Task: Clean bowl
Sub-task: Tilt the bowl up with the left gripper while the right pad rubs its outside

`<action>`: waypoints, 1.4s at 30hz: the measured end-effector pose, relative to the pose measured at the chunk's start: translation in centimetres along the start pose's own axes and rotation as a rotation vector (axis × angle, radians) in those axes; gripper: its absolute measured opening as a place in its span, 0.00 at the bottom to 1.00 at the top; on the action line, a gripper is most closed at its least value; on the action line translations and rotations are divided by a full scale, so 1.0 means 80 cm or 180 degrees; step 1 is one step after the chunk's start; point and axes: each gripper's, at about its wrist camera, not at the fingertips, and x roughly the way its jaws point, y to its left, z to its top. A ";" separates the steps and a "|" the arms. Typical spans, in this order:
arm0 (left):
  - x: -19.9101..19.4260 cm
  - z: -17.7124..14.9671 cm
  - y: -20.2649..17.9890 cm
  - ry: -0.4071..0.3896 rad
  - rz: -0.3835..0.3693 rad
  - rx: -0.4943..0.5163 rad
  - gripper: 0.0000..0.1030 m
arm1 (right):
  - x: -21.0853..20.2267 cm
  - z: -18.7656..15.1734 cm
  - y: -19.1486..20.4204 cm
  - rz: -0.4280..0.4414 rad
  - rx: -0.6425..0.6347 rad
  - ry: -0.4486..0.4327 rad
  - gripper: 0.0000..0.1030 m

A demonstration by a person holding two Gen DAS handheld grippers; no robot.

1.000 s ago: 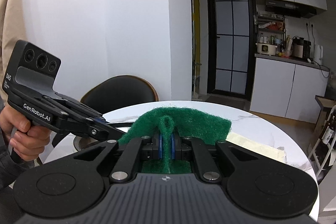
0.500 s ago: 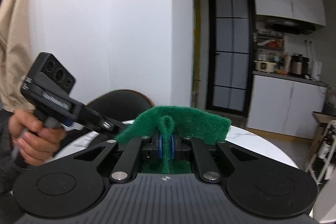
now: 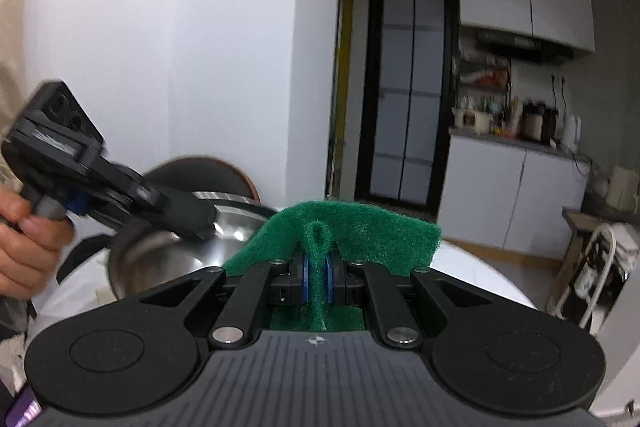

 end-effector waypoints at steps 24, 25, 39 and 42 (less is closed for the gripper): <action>-0.013 -0.002 -0.015 -0.0011 -0.0281 0.0048 0.10 | 0.008 -0.022 -0.012 0.0004 -0.0041 0.0163 0.09; -0.013 -0.002 -0.015 -0.0025 -0.0294 0.0044 0.10 | 0.010 -0.023 -0.012 0.0017 -0.0046 0.0190 0.09; -0.005 -0.002 -0.012 -0.0059 -0.0198 -0.0011 0.11 | 0.002 -0.015 0.001 -0.0012 -0.0042 0.0135 0.09; -0.004 -0.001 -0.009 -0.0093 -0.0133 -0.0054 0.11 | -0.006 -0.009 0.007 0.0001 -0.0026 0.0024 0.09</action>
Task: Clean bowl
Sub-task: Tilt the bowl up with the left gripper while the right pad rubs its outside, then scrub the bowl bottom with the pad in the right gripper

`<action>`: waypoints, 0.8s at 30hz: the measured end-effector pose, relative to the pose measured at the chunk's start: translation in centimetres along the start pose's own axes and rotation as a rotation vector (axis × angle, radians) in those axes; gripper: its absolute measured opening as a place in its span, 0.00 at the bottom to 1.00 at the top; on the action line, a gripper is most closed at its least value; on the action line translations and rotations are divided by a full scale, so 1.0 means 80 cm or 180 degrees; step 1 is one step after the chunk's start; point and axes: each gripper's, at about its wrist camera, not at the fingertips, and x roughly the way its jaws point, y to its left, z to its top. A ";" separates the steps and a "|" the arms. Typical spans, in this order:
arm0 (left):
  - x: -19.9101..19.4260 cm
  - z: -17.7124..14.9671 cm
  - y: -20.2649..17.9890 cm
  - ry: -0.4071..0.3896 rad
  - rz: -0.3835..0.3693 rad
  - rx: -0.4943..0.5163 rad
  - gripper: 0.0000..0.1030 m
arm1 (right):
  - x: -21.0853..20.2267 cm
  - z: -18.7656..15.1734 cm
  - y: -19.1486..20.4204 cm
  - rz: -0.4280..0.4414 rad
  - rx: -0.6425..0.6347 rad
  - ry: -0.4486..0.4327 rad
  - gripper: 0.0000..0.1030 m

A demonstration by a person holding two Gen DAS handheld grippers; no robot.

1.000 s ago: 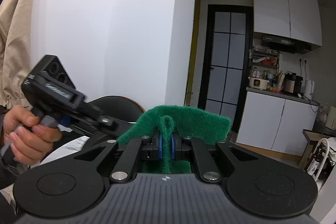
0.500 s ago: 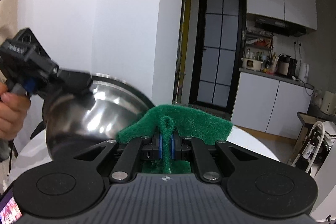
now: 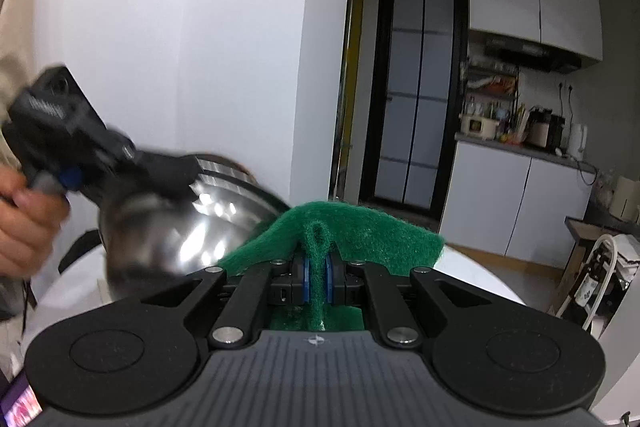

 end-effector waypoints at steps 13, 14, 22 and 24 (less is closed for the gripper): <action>-0.008 0.005 -0.010 -0.0130 -0.0135 -0.0034 0.11 | 0.001 0.001 -0.003 -0.0035 0.0001 -0.0051 0.09; -0.009 0.006 -0.010 -0.0145 -0.0162 -0.0038 0.11 | 0.005 -0.001 -0.005 -0.0049 -0.0002 -0.0020 0.09; -0.010 0.013 -0.008 -0.0293 -0.0334 -0.0145 0.11 | 0.034 -0.013 -0.014 0.0017 -0.0007 0.0308 0.09; -0.009 0.014 -0.010 -0.0315 -0.0381 -0.0156 0.11 | 0.042 -0.018 -0.012 0.0045 -0.0044 0.0400 0.09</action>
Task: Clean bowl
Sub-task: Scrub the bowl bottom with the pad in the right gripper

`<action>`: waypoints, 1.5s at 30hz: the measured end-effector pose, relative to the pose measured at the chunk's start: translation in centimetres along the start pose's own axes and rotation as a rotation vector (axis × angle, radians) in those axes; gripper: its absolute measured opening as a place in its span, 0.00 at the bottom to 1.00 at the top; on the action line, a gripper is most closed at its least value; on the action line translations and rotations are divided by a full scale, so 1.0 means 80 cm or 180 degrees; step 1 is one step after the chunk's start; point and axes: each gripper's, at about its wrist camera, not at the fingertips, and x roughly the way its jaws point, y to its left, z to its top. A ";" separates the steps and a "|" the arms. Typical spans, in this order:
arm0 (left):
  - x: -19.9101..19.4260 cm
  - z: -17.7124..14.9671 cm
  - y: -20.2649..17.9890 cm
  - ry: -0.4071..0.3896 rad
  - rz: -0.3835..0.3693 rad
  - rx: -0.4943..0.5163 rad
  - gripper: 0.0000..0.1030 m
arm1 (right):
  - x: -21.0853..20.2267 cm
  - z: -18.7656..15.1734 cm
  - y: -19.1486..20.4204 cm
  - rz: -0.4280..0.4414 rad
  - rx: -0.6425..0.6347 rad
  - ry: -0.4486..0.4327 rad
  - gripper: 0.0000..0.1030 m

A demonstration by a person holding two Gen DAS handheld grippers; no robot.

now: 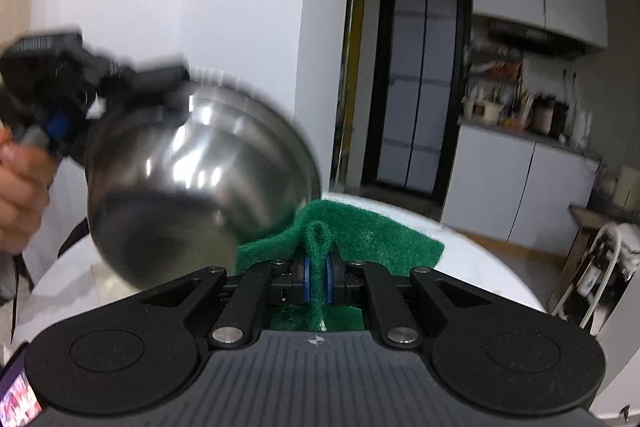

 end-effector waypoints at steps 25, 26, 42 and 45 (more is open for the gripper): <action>-0.005 -0.004 0.017 -0.0065 0.0532 -0.0078 0.12 | -0.046 0.026 0.023 0.0347 0.0073 -0.0680 0.09; -0.004 -0.004 0.017 -0.0078 0.0544 -0.0085 0.12 | -0.047 0.026 0.026 0.0387 0.0044 -0.0682 0.09; 0.006 0.000 -0.006 -0.0242 0.0138 -0.0237 0.00 | -0.044 0.017 0.085 0.0851 -0.0396 -0.0558 0.09; 0.005 0.000 -0.020 -0.0280 0.0089 -0.0138 0.00 | -0.036 0.015 0.083 0.0753 -0.0381 -0.0481 0.09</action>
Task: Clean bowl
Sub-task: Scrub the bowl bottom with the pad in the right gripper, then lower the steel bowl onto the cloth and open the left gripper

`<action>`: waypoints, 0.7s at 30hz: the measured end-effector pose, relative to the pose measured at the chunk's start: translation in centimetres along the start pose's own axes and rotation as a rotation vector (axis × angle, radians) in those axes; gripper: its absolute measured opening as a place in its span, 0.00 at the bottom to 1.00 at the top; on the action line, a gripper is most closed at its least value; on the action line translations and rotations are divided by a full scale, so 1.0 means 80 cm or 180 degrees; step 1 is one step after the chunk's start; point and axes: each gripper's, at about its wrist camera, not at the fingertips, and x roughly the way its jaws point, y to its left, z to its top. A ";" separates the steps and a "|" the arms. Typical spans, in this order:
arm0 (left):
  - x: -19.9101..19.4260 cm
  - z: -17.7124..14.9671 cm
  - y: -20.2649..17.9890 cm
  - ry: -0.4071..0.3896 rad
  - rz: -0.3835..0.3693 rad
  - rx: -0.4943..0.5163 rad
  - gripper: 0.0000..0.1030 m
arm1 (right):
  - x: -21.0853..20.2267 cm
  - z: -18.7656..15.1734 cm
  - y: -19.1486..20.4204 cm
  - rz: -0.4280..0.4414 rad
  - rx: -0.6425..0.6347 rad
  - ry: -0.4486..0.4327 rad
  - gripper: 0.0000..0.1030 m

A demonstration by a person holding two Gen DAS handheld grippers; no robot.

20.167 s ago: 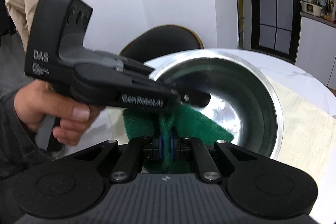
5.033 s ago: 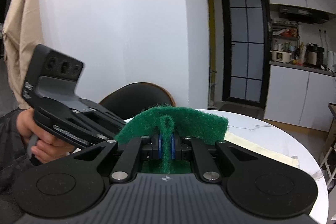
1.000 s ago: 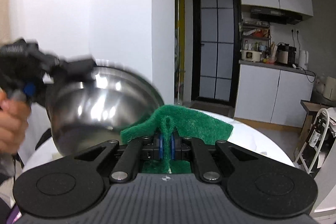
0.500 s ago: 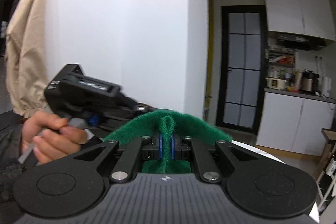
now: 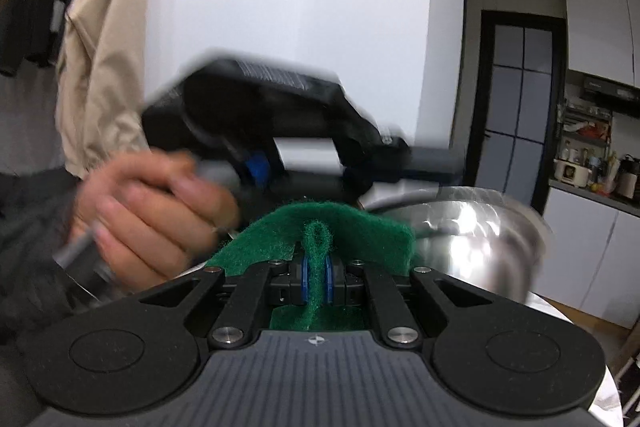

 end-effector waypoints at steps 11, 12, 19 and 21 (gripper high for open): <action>0.024 -0.015 0.018 0.0570 0.1091 0.0639 0.02 | -0.013 -0.028 -0.066 -0.0491 0.0475 0.0240 0.09; 0.026 -0.017 0.017 0.0614 0.1123 0.0683 0.03 | -0.014 -0.030 -0.069 -0.0507 0.0507 0.0251 0.09; 0.053 -0.035 -0.011 0.1073 0.1217 0.1163 0.45 | -0.018 -0.043 -0.080 -0.0693 0.0551 0.0342 0.09; 0.059 -0.041 -0.016 0.1205 0.1237 0.1327 0.53 | -0.016 -0.039 -0.086 -0.0761 0.0572 0.0351 0.09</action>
